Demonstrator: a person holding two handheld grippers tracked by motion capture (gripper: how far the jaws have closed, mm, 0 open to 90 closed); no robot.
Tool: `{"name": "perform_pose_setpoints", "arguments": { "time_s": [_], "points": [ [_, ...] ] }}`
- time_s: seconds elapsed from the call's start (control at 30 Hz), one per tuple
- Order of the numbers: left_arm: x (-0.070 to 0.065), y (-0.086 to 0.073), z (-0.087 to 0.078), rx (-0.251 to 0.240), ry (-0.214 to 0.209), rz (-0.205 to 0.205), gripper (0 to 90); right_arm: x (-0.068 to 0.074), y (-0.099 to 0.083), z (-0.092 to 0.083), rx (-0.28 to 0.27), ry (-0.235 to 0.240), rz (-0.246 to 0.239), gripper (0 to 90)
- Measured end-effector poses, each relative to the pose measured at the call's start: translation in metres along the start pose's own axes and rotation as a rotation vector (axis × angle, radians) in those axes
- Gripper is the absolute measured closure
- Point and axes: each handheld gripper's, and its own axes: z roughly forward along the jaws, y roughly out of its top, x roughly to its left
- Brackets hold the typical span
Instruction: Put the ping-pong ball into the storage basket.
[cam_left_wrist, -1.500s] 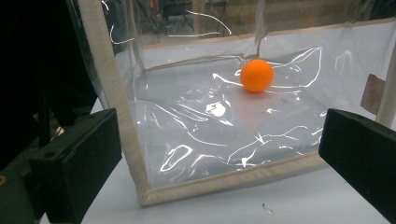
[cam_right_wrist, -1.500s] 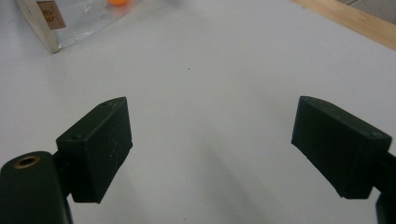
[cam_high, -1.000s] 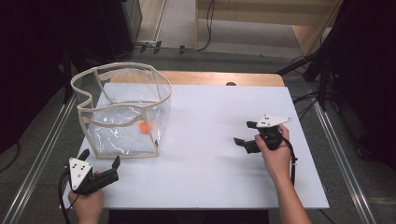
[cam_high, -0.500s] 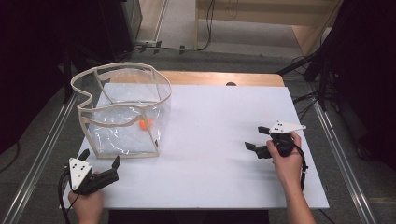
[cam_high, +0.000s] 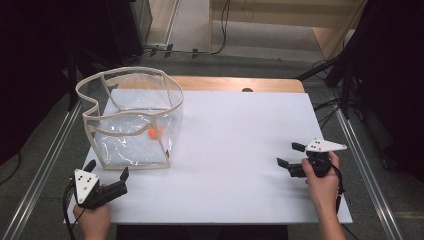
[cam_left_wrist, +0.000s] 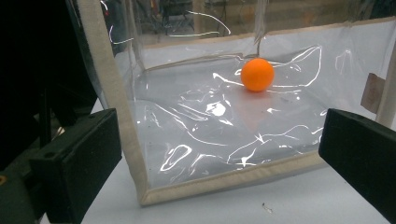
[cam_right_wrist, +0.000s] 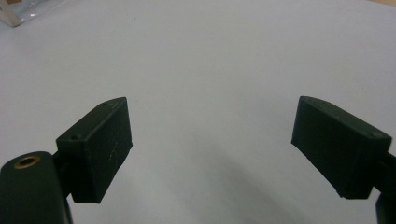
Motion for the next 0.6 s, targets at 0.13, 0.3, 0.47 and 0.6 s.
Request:
{"name": "perform_pose_setpoints", "arguments": {
  "time_s": [0.13,0.3,0.47,0.6],
  "points": [
    [0.0,0.0,0.0,0.0,0.001,0.001,0.0,-0.003,-0.009,-0.01,-0.008,-0.014,0.019,10.6],
    [0.0,0.0,0.0,0.0,0.0,0.001,0.0,-0.005,-0.021,-0.018,-0.024,-0.029,0.045,10.6],
    [0.0,0.0,0.0,0.0,-0.001,0.001,0.0,-0.006,-0.028,-0.024,-0.035,-0.051,0.059,10.6],
    [0.0,0.0,0.0,-0.002,0.0,-0.002,0.0,-0.005,-0.034,-0.027,-0.032,-0.066,0.067,10.6]
  ]
}}
